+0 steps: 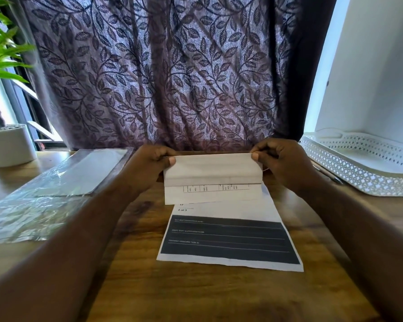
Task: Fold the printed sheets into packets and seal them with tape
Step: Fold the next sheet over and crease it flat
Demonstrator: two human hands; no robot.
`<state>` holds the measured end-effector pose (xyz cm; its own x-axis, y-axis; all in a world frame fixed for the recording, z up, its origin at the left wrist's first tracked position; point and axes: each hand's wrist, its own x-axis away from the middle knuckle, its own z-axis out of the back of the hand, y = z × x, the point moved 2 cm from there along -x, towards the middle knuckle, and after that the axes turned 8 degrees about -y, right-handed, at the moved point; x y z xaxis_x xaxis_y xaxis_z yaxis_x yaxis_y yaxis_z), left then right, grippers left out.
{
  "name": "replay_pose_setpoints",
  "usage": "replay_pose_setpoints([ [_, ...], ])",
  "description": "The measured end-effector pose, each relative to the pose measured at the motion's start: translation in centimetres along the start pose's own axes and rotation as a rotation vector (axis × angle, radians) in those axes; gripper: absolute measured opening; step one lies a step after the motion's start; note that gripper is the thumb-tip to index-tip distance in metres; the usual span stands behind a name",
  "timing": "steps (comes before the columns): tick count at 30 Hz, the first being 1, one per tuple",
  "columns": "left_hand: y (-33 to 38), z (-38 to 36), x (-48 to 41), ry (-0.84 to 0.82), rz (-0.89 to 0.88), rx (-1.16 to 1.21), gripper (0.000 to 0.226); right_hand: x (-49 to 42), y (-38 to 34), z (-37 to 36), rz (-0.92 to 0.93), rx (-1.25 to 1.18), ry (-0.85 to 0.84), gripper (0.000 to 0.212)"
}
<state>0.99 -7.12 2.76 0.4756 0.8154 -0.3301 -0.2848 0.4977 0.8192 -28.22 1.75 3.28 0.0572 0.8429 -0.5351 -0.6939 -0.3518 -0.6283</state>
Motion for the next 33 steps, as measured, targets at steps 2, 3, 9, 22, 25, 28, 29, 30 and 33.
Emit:
replay_pose_setpoints([
  [2,0.2,0.0,0.1,0.014,-0.001,0.02,0.015,0.1,0.1,-0.2,-0.015,-0.009,-0.006,0.005],
  [3,0.4,-0.1,0.1,0.031,0.0,0.051,0.014,0.1,0.2,-0.2,-0.025,-0.023,-0.004,0.006],
  [9,-0.2,-0.5,0.2,0.025,0.007,0.209,0.01,0.0,0.6,0.2,-0.05,-0.037,0.078,0.009],
  [22,-0.7,-1.4,0.5,-0.14,0.123,0.431,0.041,0.1,0.3,-0.1,-0.079,-0.17,0.112,0.011],
  [25,-0.7,-1.3,0.3,-0.024,0.093,0.506,0.034,0.1,0.5,-0.4,-0.189,-0.478,0.041,0.022],
  [28,-0.3,-1.2,0.2,0.044,0.08,0.641,0.031,0.5,1.1,-0.8,-0.213,-0.561,-0.207,0.042],
  [29,-0.2,-1.2,0.2,0.048,0.083,0.671,0.03,0.7,1.1,-1.0,-0.183,-0.541,-0.281,0.052],
  [30,-0.1,-1.3,0.3,0.051,0.088,0.682,0.031,0.9,1.1,-1.2,-0.152,-0.522,-0.332,0.057],
  [33,-0.1,-1.4,0.3,0.033,0.096,0.667,0.032,0.8,0.6,-1.6,-0.095,-0.537,-0.333,0.058],
])
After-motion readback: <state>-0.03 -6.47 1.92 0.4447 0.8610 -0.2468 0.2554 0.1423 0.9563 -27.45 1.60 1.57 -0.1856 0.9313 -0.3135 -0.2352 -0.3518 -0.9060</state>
